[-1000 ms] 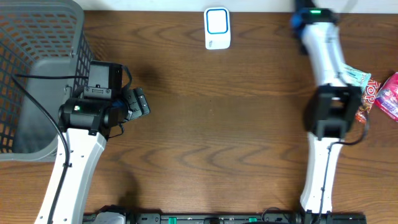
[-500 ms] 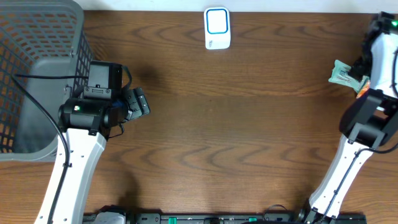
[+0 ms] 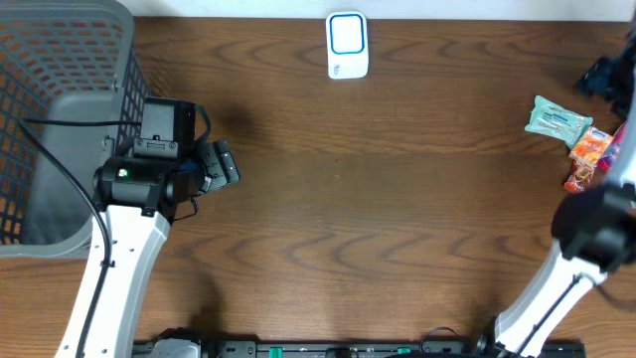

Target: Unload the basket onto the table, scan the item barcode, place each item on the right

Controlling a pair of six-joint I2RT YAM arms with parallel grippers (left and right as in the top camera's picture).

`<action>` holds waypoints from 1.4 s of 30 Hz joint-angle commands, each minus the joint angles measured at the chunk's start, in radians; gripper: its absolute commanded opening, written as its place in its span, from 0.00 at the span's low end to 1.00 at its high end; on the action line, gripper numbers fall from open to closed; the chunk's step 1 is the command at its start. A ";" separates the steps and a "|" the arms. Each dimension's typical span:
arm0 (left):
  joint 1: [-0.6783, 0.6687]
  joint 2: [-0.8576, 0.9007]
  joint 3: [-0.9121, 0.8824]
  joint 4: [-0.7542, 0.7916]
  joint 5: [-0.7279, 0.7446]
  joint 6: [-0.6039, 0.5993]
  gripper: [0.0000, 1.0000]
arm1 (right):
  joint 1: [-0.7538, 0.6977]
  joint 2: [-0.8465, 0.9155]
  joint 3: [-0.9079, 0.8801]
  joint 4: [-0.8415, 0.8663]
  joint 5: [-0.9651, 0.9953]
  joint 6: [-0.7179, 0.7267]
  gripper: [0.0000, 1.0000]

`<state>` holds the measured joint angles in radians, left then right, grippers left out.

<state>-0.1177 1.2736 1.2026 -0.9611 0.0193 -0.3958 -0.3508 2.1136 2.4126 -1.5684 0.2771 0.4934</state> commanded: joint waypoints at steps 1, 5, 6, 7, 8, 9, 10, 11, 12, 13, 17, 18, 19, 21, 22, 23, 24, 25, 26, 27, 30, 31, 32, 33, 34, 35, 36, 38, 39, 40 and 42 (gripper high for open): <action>0.005 -0.005 -0.004 0.001 -0.012 -0.002 0.89 | 0.056 -0.149 0.014 -0.049 -0.122 -0.024 0.98; 0.005 -0.005 -0.004 0.001 -0.013 -0.002 0.89 | 0.167 -0.277 0.013 -0.116 -0.122 -0.040 0.99; 0.005 -0.005 -0.004 0.001 -0.013 -0.002 0.89 | 0.204 -0.302 0.013 -0.129 -0.122 -0.046 0.99; 0.005 -0.005 -0.004 0.001 -0.012 -0.002 0.89 | 0.249 -0.330 0.009 -0.130 -0.128 -0.074 0.97; 0.005 -0.005 -0.004 0.001 -0.012 -0.002 0.89 | 0.310 -0.363 -0.003 -0.130 -0.129 -0.101 0.97; 0.005 -0.005 -0.004 0.001 -0.012 -0.002 0.89 | 0.345 -0.383 -0.014 -0.130 -0.124 -0.110 0.98; 0.005 -0.005 -0.004 0.001 -0.013 -0.002 0.89 | 0.402 -0.414 -0.035 -0.130 -0.108 -0.116 0.98; 0.005 -0.005 -0.004 0.001 -0.012 -0.002 0.89 | 0.449 -0.441 -0.058 -0.130 -0.090 -0.117 0.99; 0.005 -0.005 -0.004 0.001 -0.012 -0.002 0.89 | 0.498 -0.472 -0.090 -0.130 -0.066 -0.115 0.99; 0.005 -0.005 -0.004 0.001 -0.013 -0.002 0.89 | 0.544 -0.502 -0.124 -0.130 -0.045 -0.100 0.99; 0.005 -0.005 -0.004 0.001 -0.012 -0.002 0.89 | 0.732 -0.636 -0.310 -0.126 0.052 0.027 0.99; 0.005 -0.005 -0.004 0.001 -0.012 -0.002 0.89 | 0.776 -0.673 -0.367 -0.121 0.078 0.061 0.99; 0.005 -0.005 -0.004 0.001 -0.012 -0.002 0.89 | 0.807 -0.703 -0.415 -0.113 0.096 0.081 0.99; 0.005 -0.005 -0.004 0.001 -0.012 -0.002 0.89 | 0.870 -0.778 -0.537 -0.087 0.122 0.095 0.99; 0.005 -0.005 -0.004 0.001 -0.012 -0.002 0.89 | 0.887 -0.805 -0.581 -0.077 0.121 0.095 0.99; 0.005 -0.005 -0.004 0.001 -0.012 -0.002 0.89 | 0.903 -0.834 -0.628 -0.068 0.119 0.095 0.99; 0.005 -0.005 -0.004 0.001 -0.012 -0.002 0.89 | 0.927 -0.883 -0.713 -0.065 0.087 0.097 0.99; 0.005 -0.005 -0.004 0.001 -0.012 -0.002 0.89 | 0.934 -0.903 -0.753 -0.066 0.053 0.097 0.99; 0.005 -0.005 -0.004 0.001 -0.013 -0.002 0.89 | 0.939 -0.925 -0.800 -0.066 -0.005 0.097 0.99; 0.005 -0.005 -0.004 0.001 -0.012 -0.002 0.89 | 0.939 -0.938 -0.838 -0.066 -0.060 0.097 0.99; 0.005 -0.005 -0.004 0.001 -0.012 -0.002 0.89 | 0.939 -0.956 -0.911 -0.067 -0.163 0.097 0.99; 0.005 -0.005 -0.004 0.001 -0.013 -0.002 0.89 | 0.939 -0.958 -0.935 -0.067 -0.189 0.097 0.99; 0.005 -0.005 -0.004 0.001 -0.013 -0.002 0.89 | 0.939 -0.957 -0.952 -0.066 -0.207 0.097 0.99; 0.005 -0.005 -0.004 0.001 -0.013 -0.002 0.89 | 0.939 -0.955 -0.966 -0.066 -0.209 0.097 0.99; 0.005 -0.005 -0.004 0.001 -0.013 -0.002 0.89 | 0.939 -0.953 -0.977 -0.069 -0.206 0.093 0.99; 0.005 -0.005 -0.004 0.001 -0.013 -0.002 0.89 | 0.939 -0.950 -0.988 -0.076 -0.205 0.093 0.99; 0.005 -0.005 -0.004 0.001 -0.012 -0.002 0.89 | 0.939 -0.949 -0.999 -0.081 -0.205 0.093 0.99; 0.005 -0.005 -0.004 0.001 -0.013 -0.002 0.89 | 0.939 -0.946 -1.016 -0.082 -0.205 0.093 0.99; 0.005 -0.005 -0.004 0.001 -0.012 -0.002 0.89 | 0.939 -0.945 -1.020 -0.082 -0.206 0.093 0.99; 0.005 -0.005 -0.004 0.001 -0.013 -0.002 0.89 | 0.939 -0.944 -1.021 -0.081 -0.206 0.093 0.99; 0.005 -0.005 -0.004 0.001 -0.013 -0.002 0.89 | 0.939 -0.944 -1.021 -0.085 -0.201 0.093 0.99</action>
<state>-0.1177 1.2736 1.2011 -0.9611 0.0193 -0.3962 0.5804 1.1713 1.3972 -1.6501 0.0837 0.5735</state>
